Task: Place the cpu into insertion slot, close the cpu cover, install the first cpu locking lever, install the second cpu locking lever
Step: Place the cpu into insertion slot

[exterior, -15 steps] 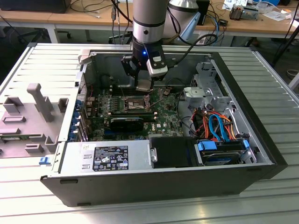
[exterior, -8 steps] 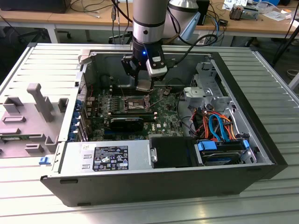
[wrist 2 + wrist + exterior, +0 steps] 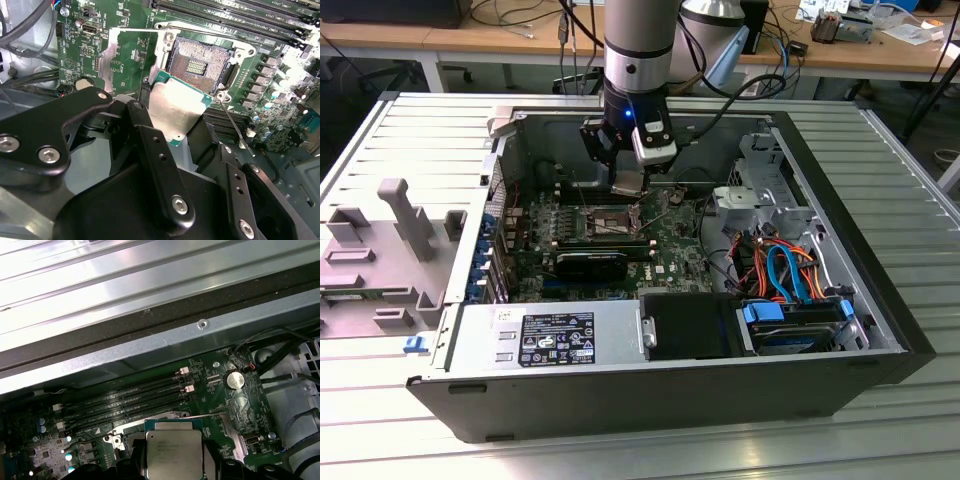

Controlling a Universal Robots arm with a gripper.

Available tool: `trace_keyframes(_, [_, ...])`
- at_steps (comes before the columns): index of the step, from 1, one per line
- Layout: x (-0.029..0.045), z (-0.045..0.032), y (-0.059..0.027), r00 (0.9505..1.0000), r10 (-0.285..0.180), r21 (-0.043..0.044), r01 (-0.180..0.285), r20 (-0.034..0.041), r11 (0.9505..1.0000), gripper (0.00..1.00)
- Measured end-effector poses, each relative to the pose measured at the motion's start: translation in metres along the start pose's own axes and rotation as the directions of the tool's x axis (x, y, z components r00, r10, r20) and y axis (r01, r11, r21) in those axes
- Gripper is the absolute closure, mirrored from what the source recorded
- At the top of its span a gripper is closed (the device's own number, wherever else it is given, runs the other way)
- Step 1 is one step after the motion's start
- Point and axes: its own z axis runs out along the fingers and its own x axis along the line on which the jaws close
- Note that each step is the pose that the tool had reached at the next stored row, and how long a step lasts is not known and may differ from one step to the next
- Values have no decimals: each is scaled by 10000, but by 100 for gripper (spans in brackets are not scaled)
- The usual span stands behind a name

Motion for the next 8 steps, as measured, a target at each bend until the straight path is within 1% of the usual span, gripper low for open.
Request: trace_keyframes(8, [0, 1, 0, 9999, 145, -3, -145, 14, 9999, 46])
